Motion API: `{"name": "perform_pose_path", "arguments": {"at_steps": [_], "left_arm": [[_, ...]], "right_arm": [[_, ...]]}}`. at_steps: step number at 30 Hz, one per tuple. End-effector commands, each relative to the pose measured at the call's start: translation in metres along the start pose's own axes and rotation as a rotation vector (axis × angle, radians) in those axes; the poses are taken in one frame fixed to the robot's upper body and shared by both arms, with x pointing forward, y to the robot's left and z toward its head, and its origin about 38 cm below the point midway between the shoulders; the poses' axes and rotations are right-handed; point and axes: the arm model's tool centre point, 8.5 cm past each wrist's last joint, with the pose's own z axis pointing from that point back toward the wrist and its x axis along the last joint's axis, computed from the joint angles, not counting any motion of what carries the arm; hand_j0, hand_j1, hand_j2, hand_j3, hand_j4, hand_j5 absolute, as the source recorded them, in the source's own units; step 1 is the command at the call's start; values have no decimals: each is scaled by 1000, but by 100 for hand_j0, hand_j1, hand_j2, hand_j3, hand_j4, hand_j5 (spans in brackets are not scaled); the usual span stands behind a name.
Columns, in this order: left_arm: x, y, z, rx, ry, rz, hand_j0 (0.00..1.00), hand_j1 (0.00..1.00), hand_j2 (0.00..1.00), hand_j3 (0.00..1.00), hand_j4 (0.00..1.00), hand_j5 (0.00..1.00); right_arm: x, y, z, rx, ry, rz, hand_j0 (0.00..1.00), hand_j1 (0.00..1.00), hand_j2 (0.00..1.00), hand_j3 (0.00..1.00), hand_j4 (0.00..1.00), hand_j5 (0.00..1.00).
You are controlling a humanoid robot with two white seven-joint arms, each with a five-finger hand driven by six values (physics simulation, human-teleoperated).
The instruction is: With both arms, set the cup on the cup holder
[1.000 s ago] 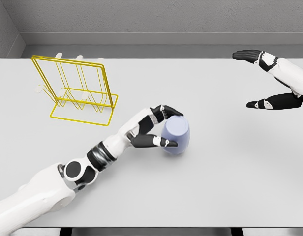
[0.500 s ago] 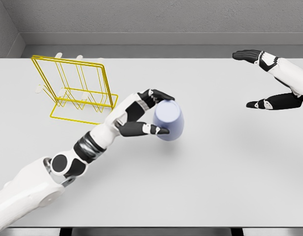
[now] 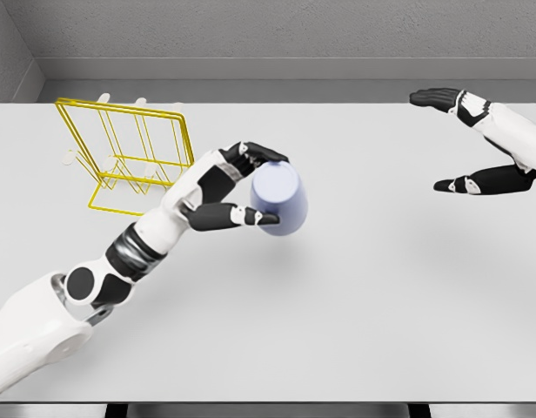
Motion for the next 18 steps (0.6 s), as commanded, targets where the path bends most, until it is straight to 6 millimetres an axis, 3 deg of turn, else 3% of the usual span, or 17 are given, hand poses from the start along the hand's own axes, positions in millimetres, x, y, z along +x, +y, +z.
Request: {"name": "perform_pose_path", "arguments": {"at_steps": [1, 18], "left_arm": [[7, 6, 1, 7, -9, -14, 59, 59, 59, 59, 59, 59], [28, 26, 11, 34, -27, -57, 59, 59, 59, 59, 59, 59]], "right_arm": [[0, -1, 1, -4, 2, -4, 100, 100, 100, 100, 100, 100], [-2, -2, 9, -14, 20, -6, 100, 100, 100, 100, 100, 100]]}}
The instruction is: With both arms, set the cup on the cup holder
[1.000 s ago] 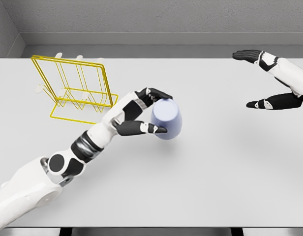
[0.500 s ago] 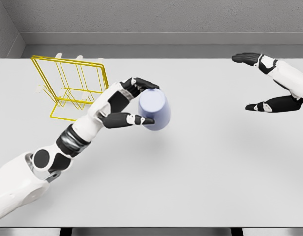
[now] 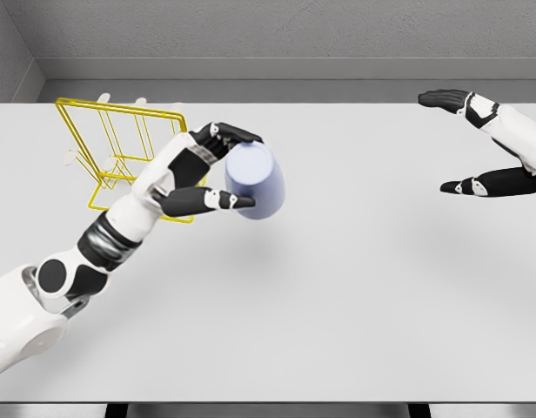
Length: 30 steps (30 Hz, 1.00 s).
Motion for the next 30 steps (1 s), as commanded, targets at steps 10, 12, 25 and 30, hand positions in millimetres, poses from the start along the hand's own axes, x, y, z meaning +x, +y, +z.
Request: {"name": "perform_pose_path", "arguments": {"at_steps": [10, 12, 25, 30], "left_arm": [[17, 21, 8, 33, -24, -29, 59, 59, 59, 59, 59, 59], [18, 22, 9, 34, -24, -33, 59, 59, 59, 59, 59, 59], [25, 42, 24, 97, -27, -44, 59, 59, 59, 59, 59, 59], [30, 54, 28, 127, -27, -56, 59, 59, 59, 59, 59, 59]], "right_arm": [[-1, -1, 1, -3, 4, -5, 100, 100, 100, 100, 100, 100], [-1, -1, 1, -3, 4, -5, 100, 100, 100, 100, 100, 100], [-3, -1, 2, -2, 10, -5, 100, 100, 100, 100, 100, 100], [-3, -1, 2, -2, 11, -7, 100, 100, 100, 100, 100, 100]]}}
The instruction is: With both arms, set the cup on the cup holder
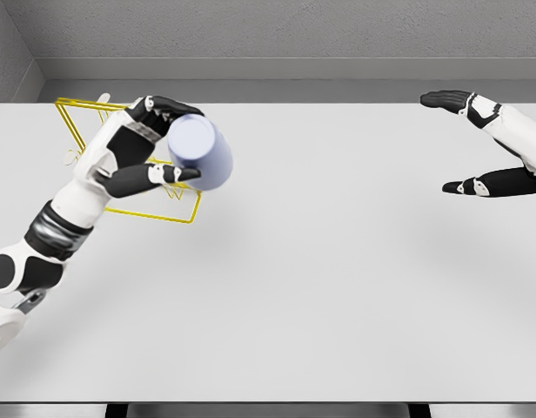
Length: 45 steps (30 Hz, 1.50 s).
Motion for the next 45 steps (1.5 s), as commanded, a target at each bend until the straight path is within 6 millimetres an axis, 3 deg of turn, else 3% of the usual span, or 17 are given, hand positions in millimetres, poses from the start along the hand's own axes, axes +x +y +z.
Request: {"name": "perform_pose_path", "arguments": {"at_steps": [1, 21, 37, 45], "left_arm": [[3, 7, 0, 16, -3, -6, 59, 59, 59, 59, 59, 59], [3, 36, 17, 97, 19, -29, 60, 60, 60, 60, 60, 60], [-1, 41, 22, 114, 35, -35, 60, 60, 60, 60, 60, 60], [2, 60, 32, 152, 64, -52, 60, 60, 60, 60, 60, 60]], "right_arm": [[0, -1, 0, -4, 0, -6, 100, 100, 100, 100, 100, 100], [0, -1, 0, -4, -1, -5, 100, 100, 100, 100, 100, 100], [0, -1, 0, -5, -1, -7, 100, 100, 100, 100, 100, 100], [0, -1, 0, -5, -2, -6, 100, 100, 100, 100, 100, 100]]}}
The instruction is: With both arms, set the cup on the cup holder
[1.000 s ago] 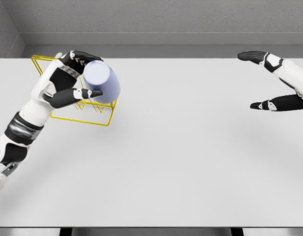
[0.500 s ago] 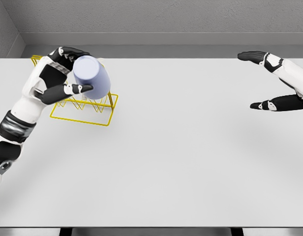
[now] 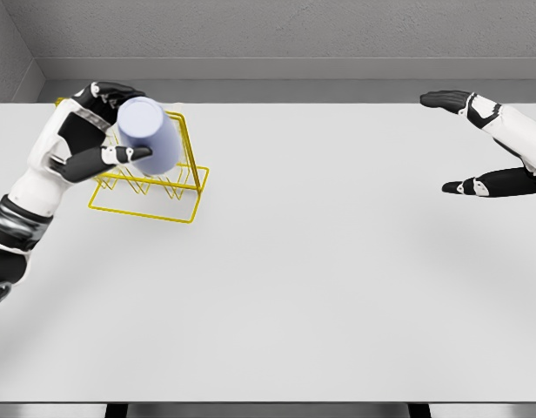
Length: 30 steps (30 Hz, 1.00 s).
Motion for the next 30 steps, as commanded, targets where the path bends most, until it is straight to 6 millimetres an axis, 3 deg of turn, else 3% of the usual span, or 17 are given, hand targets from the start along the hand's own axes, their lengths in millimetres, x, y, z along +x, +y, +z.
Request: {"name": "perform_pose_path", "arguments": {"at_steps": [1, 18, 30], "left_arm": [[2, 6, 2, 10, 6, -2, 60, 60, 60, 60, 60, 60], [-7, 36, 12, 101, 43, -20, 60, 60, 60, 60, 60, 60], [-8, 43, 14, 116, 55, -33, 60, 60, 60, 60, 60, 60]], "right_arm": [[0, -1, 0, -4, 1, -6, 100, 100, 100, 100, 100, 100], [1, -1, 0, -5, -3, -6, 100, 100, 100, 100, 100, 100], [0, -1, 0, -5, -1, -6, 100, 100, 100, 100, 100, 100]]}}
